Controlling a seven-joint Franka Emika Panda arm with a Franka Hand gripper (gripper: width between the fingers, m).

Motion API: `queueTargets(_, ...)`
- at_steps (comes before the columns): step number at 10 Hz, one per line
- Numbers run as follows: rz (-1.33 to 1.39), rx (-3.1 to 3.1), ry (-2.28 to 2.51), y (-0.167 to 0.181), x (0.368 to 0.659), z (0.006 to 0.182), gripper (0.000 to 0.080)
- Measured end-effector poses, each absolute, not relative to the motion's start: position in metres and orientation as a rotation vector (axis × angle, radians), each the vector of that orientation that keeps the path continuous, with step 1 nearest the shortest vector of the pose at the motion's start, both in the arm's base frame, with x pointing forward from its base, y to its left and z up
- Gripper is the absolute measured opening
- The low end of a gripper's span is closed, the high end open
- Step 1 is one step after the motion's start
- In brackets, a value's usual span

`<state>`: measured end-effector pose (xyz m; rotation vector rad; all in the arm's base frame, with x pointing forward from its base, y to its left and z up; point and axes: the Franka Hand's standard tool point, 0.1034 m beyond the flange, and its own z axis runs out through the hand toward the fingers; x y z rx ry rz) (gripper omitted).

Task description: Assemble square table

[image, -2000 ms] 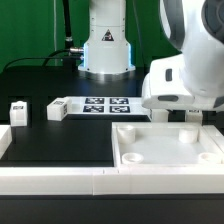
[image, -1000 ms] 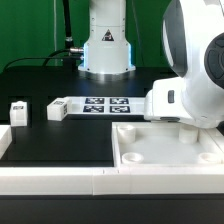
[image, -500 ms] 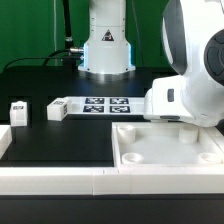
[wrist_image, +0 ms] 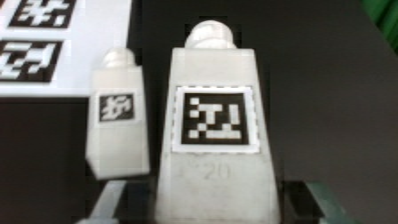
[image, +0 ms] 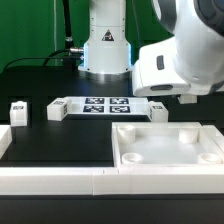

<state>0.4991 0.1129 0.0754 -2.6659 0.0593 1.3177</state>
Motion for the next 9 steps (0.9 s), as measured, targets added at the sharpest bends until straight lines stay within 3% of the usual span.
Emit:
queueTargets(3, 1.257, -2.685, 0.042, 0.114, 0.505, 0.072, 0.0288)
queueTargets(5, 0.999, -2.773, 0.025, 0.111, 0.525, 0.062, 0.0288)
queueTargets(8, 0.75, -2.844, 0.0, 0.102, 0.553, 0.097, 0.0288)
queueTargets(9, 0.648, -2.87, 0.006, 0.103, 0.563, 0.099, 0.0288)
